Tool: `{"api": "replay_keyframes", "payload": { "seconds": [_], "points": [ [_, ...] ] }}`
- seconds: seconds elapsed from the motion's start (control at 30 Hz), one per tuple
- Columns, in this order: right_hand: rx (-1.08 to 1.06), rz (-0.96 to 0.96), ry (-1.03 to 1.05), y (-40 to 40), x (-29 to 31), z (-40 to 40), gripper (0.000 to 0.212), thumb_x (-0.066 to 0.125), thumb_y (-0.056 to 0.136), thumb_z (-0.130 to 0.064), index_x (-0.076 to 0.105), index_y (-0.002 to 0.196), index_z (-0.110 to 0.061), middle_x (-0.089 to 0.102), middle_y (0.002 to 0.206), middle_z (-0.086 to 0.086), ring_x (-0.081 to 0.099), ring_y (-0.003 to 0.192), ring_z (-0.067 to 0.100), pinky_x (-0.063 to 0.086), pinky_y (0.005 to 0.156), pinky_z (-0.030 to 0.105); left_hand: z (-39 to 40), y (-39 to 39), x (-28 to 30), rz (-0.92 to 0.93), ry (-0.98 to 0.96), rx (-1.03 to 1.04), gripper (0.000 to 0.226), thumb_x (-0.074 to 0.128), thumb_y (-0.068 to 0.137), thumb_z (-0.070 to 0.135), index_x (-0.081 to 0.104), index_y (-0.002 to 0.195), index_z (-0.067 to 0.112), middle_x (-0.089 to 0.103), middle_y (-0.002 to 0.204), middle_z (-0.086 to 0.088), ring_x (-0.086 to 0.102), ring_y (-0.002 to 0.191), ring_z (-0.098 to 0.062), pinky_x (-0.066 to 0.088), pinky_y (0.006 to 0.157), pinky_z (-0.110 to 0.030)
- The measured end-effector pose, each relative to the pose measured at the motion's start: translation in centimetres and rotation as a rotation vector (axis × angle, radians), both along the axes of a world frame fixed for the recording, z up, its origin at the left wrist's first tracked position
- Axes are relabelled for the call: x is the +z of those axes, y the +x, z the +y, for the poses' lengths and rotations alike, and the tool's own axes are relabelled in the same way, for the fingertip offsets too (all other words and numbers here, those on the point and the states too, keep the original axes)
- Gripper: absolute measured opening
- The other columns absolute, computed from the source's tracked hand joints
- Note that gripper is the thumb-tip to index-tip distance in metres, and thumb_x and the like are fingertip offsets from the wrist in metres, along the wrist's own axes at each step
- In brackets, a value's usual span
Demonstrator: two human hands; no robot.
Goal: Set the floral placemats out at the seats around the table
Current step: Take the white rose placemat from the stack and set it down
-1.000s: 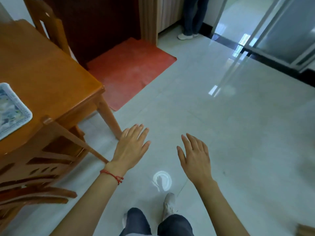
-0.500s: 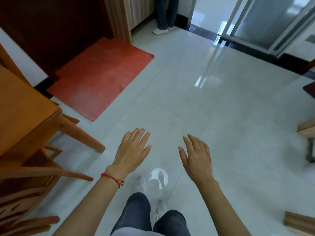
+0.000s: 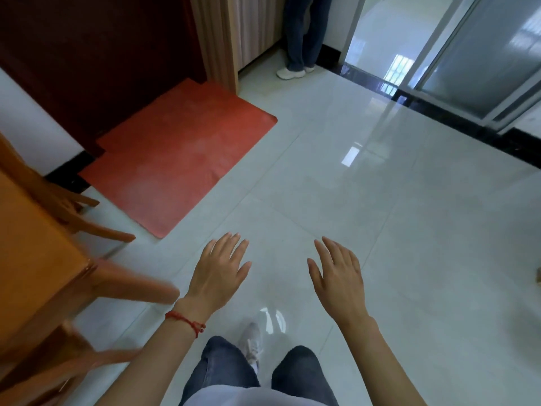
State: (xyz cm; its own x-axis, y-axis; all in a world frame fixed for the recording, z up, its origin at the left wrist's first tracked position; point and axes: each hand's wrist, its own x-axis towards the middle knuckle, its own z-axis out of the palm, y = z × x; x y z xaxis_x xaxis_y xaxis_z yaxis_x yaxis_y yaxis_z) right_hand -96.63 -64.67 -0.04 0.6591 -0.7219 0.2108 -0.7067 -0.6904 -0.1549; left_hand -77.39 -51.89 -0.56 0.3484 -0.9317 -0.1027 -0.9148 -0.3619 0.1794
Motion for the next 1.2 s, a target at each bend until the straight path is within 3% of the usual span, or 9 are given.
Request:
{"api": "replay_keyframes", "payload": {
  "seconds": [0.27,0.5,0.67,0.73,0.83,0.97,1.2],
  "points": [
    [0.199,-0.002,-0.046,8.8,-0.1,-7.7,0.043,0.037,0.091,-0.035,0.063,0.113,-0.009,0.066,0.114,0.009,0.062,0.103,0.025,0.043,0.093,0.035,-5.4,6.7,0.2,0.012,-0.002,0.170,0.068,0.009,0.098,0.043,0.062,0.115,0.005,0.065,0.115,-0.015,0.061,0.108,-0.031,0.049,0.088,-0.046],
    [0.452,-0.032,-0.042,17.7,0.1,-15.7,0.048,0.029,0.097,-0.037,0.062,0.113,-0.007,0.065,0.116,0.011,0.061,0.105,0.027,0.036,0.095,0.035,-9.6,11.9,0.5,0.000,-0.016,0.410,0.068,0.008,0.098,0.042,0.062,0.116,0.005,0.064,0.116,-0.014,0.060,0.110,-0.030,0.049,0.091,-0.044],
    [0.619,-0.077,-0.056,23.3,0.9,-20.5,0.042,0.039,0.092,-0.034,0.063,0.112,-0.006,0.065,0.116,0.013,0.062,0.105,0.027,0.044,0.094,0.039,-11.2,14.8,1.7,-0.029,-0.042,0.576,0.064,0.011,0.098,0.041,0.059,0.119,0.003,0.062,0.119,-0.015,0.058,0.111,-0.032,0.049,0.091,-0.043],
    [0.676,-0.078,-0.059,25.7,1.1,-21.8,0.042,0.040,0.091,-0.033,0.063,0.112,-0.006,0.065,0.116,0.014,0.061,0.105,0.028,0.040,0.095,0.037,-11.4,16.0,2.0,-0.029,-0.033,0.634,0.065,0.011,0.098,0.042,0.058,0.121,0.003,0.061,0.121,-0.015,0.057,0.113,-0.032,0.048,0.092,-0.044],
    [0.760,-0.101,-0.057,29.3,1.1,-22.7,0.041,0.040,0.091,-0.032,0.061,0.113,-0.005,0.064,0.117,0.015,0.060,0.106,0.029,0.035,0.096,0.035,-11.1,17.7,2.3,-0.039,-0.019,0.722,0.065,0.010,0.098,0.043,0.056,0.123,0.004,0.060,0.124,-0.016,0.056,0.115,-0.032,0.047,0.094,-0.046],
    [0.833,-0.123,-0.037,34.5,0.9,-22.3,0.040,0.041,0.091,-0.032,0.062,0.113,-0.005,0.063,0.117,0.014,0.060,0.107,0.029,0.044,0.094,0.039,-10.4,20.8,2.6,-0.053,-0.009,0.798,0.064,0.009,0.098,0.042,0.054,0.124,0.004,0.059,0.124,-0.016,0.054,0.117,-0.032,0.048,0.093,-0.046],
    [0.925,-0.124,-0.019,44.9,-0.1,-20.4,0.039,0.043,0.090,-0.030,0.062,0.112,-0.004,0.064,0.116,0.013,0.061,0.105,0.029,0.047,0.090,0.039,-8.9,29.7,1.3,-0.043,-0.012,0.875,0.061,0.014,0.098,0.043,0.052,0.126,0.005,0.057,0.126,-0.015,0.053,0.118,-0.031,0.047,0.093,-0.045]
  ]
}}
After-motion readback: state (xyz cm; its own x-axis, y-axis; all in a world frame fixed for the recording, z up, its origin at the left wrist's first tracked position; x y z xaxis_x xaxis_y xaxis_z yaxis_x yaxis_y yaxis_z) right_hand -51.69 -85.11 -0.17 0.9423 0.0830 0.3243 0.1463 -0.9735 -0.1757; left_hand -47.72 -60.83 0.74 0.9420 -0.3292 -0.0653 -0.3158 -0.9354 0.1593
